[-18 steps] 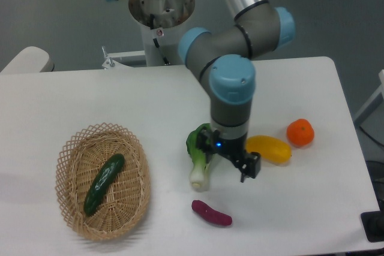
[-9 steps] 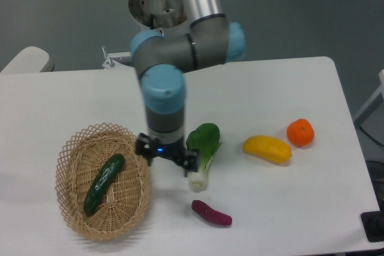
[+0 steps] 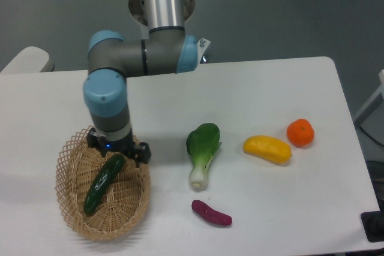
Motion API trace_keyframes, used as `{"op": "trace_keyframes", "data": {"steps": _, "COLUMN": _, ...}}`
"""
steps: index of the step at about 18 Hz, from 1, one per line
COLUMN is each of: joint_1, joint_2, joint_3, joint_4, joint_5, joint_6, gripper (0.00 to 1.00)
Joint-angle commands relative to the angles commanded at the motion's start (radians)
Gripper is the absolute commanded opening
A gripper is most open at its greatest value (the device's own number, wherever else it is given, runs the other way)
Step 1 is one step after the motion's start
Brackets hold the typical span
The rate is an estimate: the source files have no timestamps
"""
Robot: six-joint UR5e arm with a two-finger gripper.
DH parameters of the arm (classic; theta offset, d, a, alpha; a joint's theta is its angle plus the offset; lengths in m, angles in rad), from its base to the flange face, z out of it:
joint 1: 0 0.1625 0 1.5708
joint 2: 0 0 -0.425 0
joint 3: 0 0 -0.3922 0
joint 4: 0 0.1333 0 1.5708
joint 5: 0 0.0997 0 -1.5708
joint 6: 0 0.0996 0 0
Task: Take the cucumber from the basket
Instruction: 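Lower the gripper into the basket over the green cucumber, then close the gripper on the cucumber's end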
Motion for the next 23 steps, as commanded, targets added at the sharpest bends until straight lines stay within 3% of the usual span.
{"op": "trace_keyframes", "data": {"steps": 5, "joint_1": -0.021, "joint_2": -0.035, "joint_3": 0.008, "joint_4": 0.052, "joint_5": 0.018, "joint_6": 0.041, "gripper": 1.0}}
{"op": "trace_keyframes", "data": {"steps": 17, "joint_1": -0.045, "joint_2": -0.078, "joint_3": 0.026, "joint_4": 0.061, "joint_5": 0.046, "joint_6": 0.045, "gripper": 1.0}}
{"op": "trace_keyframes", "data": {"steps": 18, "joint_1": -0.045, "joint_2": -0.081, "joint_3": 0.028, "joint_4": 0.064, "joint_5": 0.046, "joint_6": 0.045, "gripper": 0.95}}
{"op": "trace_keyframes", "data": {"steps": 19, "joint_1": -0.045, "joint_2": -0.084, "joint_3": 0.032, "joint_4": 0.066, "joint_5": 0.046, "joint_6": 0.048, "gripper": 0.75}}
{"op": "trace_keyframes", "data": {"steps": 21, "joint_1": -0.045, "joint_2": -0.086, "joint_3": 0.034, "joint_4": 0.069, "joint_5": 0.046, "joint_6": 0.052, "gripper": 0.52}}
{"op": "trace_keyframes", "data": {"steps": 23, "joint_1": -0.045, "joint_2": -0.086, "joint_3": 0.034, "joint_4": 0.069, "joint_5": 0.046, "joint_6": 0.054, "gripper": 0.35}}
